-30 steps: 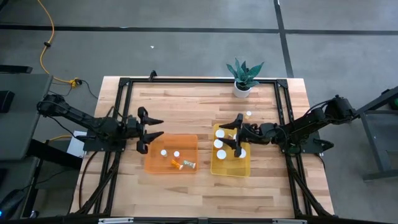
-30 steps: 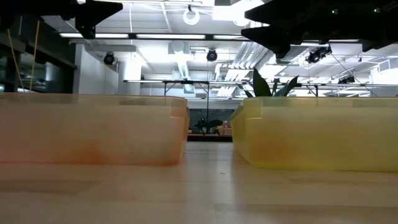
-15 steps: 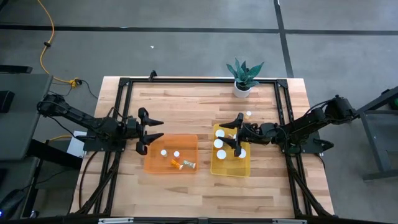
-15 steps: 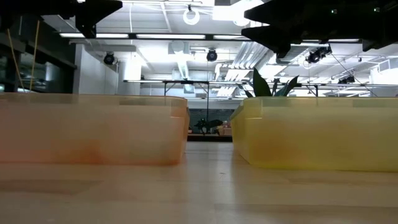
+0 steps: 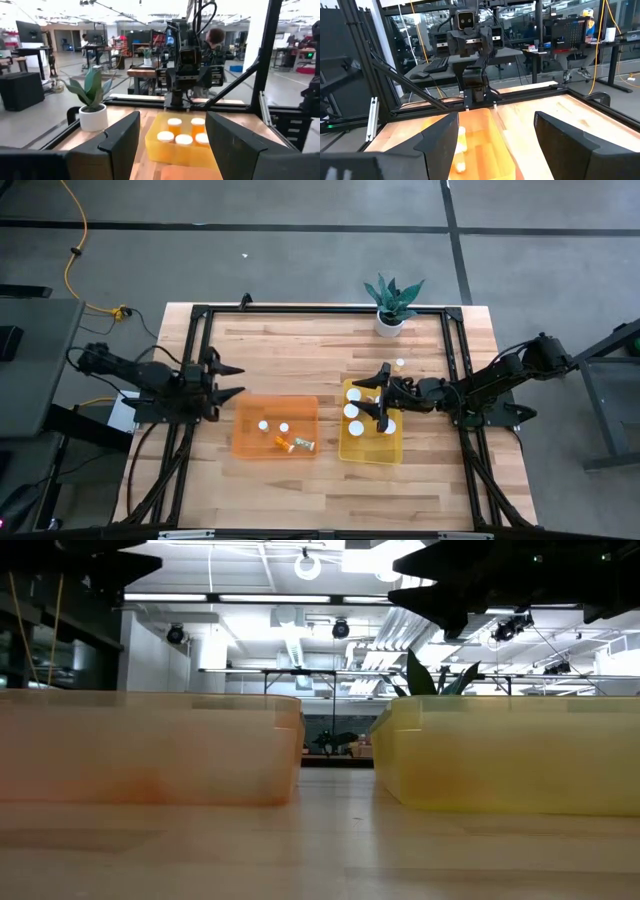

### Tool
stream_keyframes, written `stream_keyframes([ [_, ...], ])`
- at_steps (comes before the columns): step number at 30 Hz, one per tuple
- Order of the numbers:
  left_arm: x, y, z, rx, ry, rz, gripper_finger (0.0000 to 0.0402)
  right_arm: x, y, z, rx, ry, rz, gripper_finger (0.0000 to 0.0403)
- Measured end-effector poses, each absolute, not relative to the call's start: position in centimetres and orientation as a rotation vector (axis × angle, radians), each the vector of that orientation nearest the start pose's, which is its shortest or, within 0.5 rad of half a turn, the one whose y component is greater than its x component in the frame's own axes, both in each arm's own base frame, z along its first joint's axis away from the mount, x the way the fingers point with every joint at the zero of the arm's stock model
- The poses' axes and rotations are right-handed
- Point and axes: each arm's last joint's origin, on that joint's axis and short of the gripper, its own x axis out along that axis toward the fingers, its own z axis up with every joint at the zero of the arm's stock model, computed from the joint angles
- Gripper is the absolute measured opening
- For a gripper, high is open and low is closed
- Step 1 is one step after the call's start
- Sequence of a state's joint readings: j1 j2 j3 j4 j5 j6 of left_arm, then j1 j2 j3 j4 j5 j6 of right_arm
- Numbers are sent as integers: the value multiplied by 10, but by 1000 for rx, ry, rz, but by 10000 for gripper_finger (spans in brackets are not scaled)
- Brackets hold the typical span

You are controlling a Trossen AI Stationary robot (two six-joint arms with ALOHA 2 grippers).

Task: Pick and place medicine bottles into bin by pill shape (circle, oval)
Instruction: Put the yellow tablet bottle into the orange bin

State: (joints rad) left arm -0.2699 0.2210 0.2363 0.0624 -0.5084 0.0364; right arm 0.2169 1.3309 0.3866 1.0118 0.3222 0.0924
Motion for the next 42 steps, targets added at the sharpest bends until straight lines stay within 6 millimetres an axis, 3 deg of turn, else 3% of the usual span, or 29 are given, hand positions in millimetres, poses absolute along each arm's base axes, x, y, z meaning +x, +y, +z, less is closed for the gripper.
stream_keyframes([
  [6, 85, -10, 212, -13, -140, 175, 213, 241, 44, 203, 111, -69, -103, 252],
  [11, 86, -13, 210, 32, -165, 102, 213, 241, 44, 203, 111, -70, -103, 252],
  [19, 87, -7, 204, 72, -108, 195, 206, 241, 44, 202, 109, -64, -103, 252],
  [26, 87, 2, 201, 111, -62, 298, 132, 241, 44, 202, 109, -64, -103, 252],
  [31, 87, 6, 202, 42, -91, 332, 68, 241, 43, 203, 105, -67, -115, 252],
  [37, 86, 7, 209, 17, -162, 332, 46, 249, 38, 209, 130, -22, -367, 252],
  [42, 86, 7, 209, 1, -165, 331, 45, 266, 36, 222, 86, 296, -721, 252],
])
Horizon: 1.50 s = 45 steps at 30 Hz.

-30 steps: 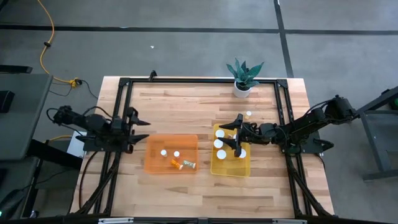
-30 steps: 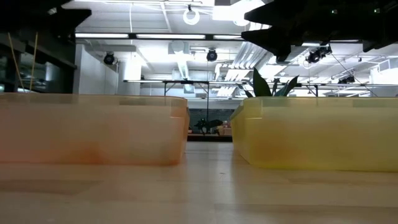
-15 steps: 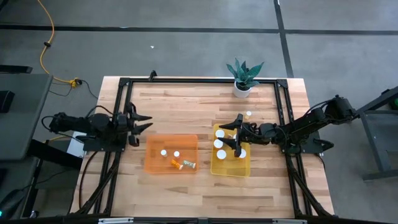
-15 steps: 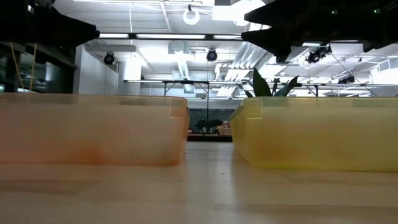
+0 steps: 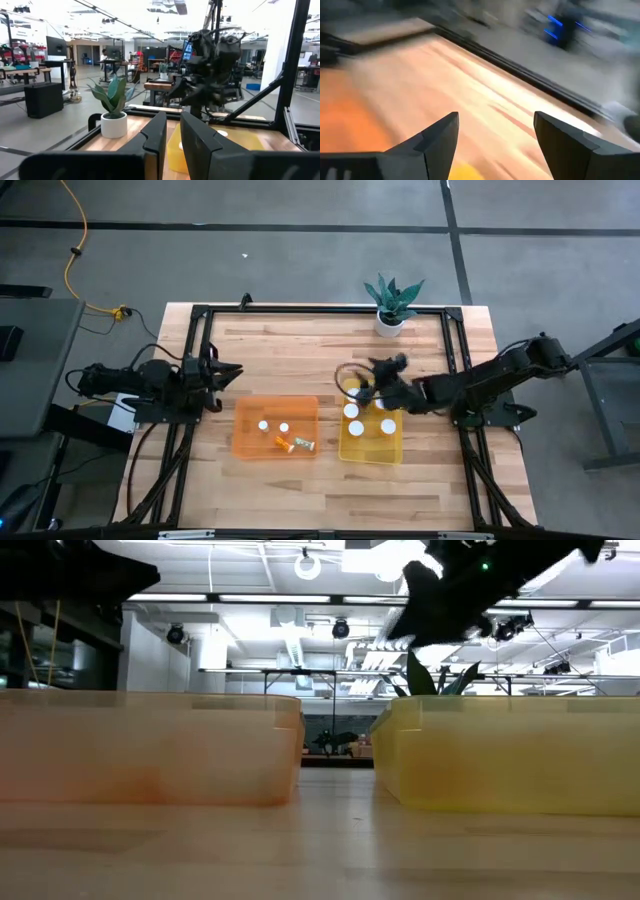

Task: Pick and place medicine bottles into bin by pill shape (circle, oval)
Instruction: Put the yellow tablet bottle into the orange bin

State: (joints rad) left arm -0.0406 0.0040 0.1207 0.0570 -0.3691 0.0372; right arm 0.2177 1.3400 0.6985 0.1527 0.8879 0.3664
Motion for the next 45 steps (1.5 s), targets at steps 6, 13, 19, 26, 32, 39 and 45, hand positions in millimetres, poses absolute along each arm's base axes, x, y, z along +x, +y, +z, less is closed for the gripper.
stream_keyframes([
  [6, 86, 7, 209, -4, -166, 331, 45, 245, 26, 226, 253, 487, -1102, 252],
  [13, 86, 7, 209, -9, -168, 330, 44, 217, 18, 196, 425, 601, -1365, 252],
  [19, 86, 7, 209, -10, -168, 331, 44, 216, 6, 180, 505, 598, -1427, 252],
  [26, 86, 7, 209, -18, -169, 331, 44, 218, -10, 164, 561, 580, -1428, 252],
  [32, 86, 7, 209, -25, -170, 331, 44, 214, -23, 151, 570, 592, -1449, 252],
  [39, 86, 7, 209, -30, -171, 330, 44, 211, -27, 145, 595, 590, -1453, 252],
  [45, 86, 7, 209, -36, -172, 328, 44, 210, -32, 138, 617, 567, -1445, 252],
])
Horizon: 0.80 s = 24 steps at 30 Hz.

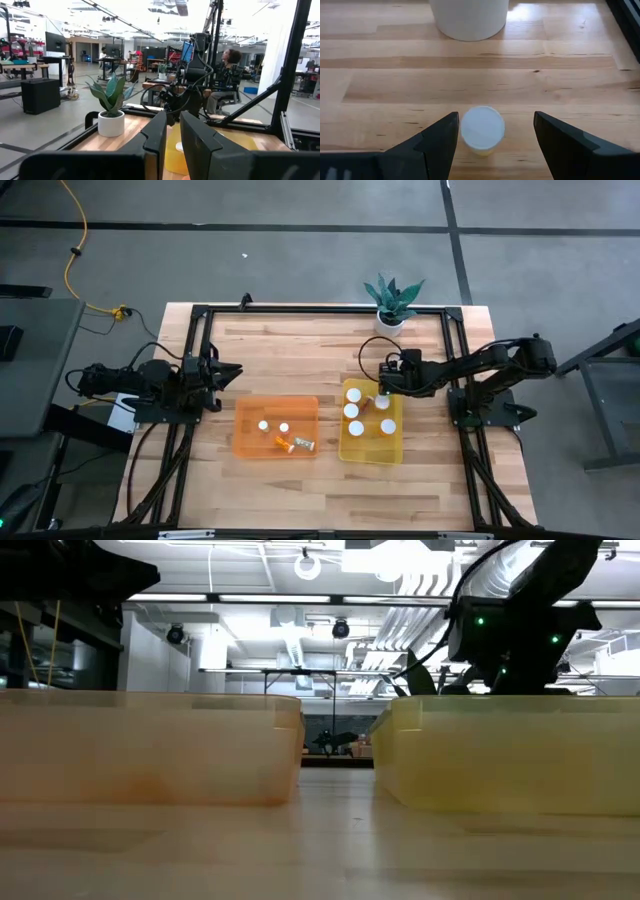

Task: Pick and place medicine bottles into bin by pill shape (circle, oval)
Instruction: Put the yellow tablet bottle into the orange bin

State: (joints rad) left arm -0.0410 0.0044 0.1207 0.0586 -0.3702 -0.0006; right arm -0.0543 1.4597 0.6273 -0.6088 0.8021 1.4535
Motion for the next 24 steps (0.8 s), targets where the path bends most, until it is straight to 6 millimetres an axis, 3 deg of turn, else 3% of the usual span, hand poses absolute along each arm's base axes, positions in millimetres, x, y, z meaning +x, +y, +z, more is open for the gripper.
stream_keyframes([
  [9, 87, 6, 208, -19, -158, 287, 44, 208, -34, 136, 614, 561, -1454, 241],
  [17, 87, 6, 204, -15, -112, 304, 5, 209, -34, 136, 602, 565, -1442, 159],
  [24, 87, 6, 203, -30, -112, 305, 12, 210, -34, 137, 584, 575, -1434, 103],
])
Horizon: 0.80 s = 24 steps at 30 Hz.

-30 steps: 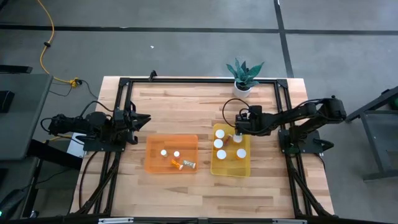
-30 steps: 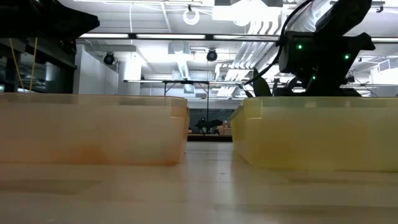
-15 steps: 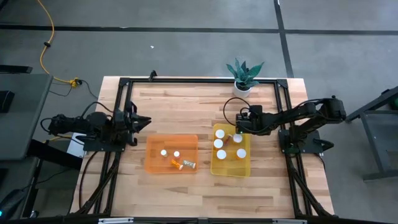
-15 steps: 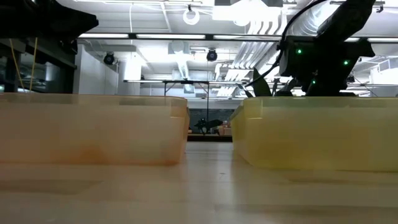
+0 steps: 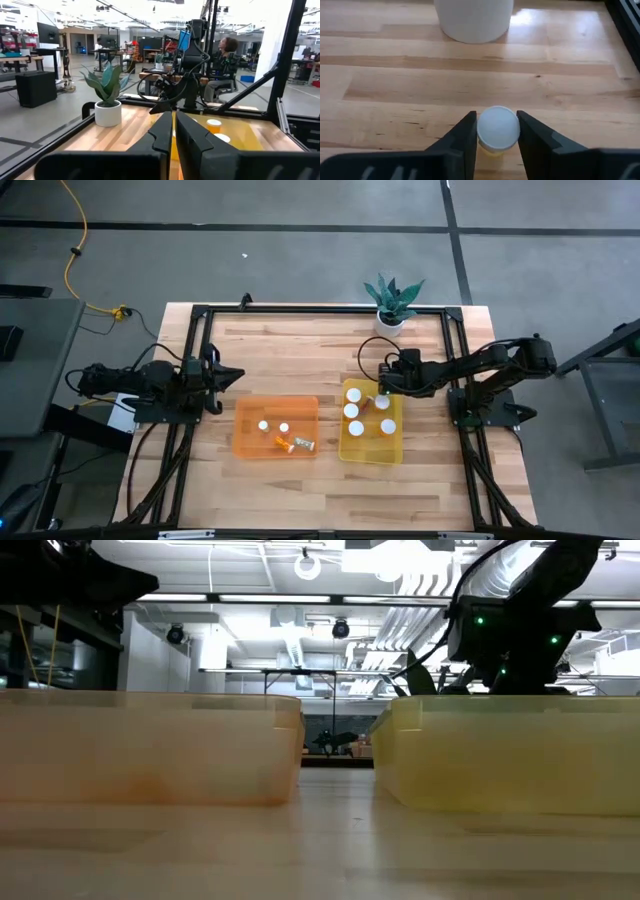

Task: Pick and place medicine bottles into bin by pill shape (circle, oval)
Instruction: Put the yellow tablet bottle into the orange bin

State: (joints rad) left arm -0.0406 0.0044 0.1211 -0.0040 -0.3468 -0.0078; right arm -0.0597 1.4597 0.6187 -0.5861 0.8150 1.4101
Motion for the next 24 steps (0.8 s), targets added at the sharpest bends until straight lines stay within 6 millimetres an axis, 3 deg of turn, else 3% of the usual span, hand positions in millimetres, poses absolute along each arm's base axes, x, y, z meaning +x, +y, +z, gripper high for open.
stream_keyframes([
  [7, 87, 7, 203, -31, -112, 338, 1, 225, -21, 168, 478, 482, -1333, 99],
  [16, 87, 7, 203, -31, -112, 338, 5, 258, 27, 224, 278, 287, -1074, 100],
  [20, 87, 7, 203, -40, -114, 336, 5, 271, 42, 236, 248, 259, -913, 100],
  [24, 87, 7, 203, -39, -114, 336, 5, 286, 50, 234, 239, 311, -692, 100],
])
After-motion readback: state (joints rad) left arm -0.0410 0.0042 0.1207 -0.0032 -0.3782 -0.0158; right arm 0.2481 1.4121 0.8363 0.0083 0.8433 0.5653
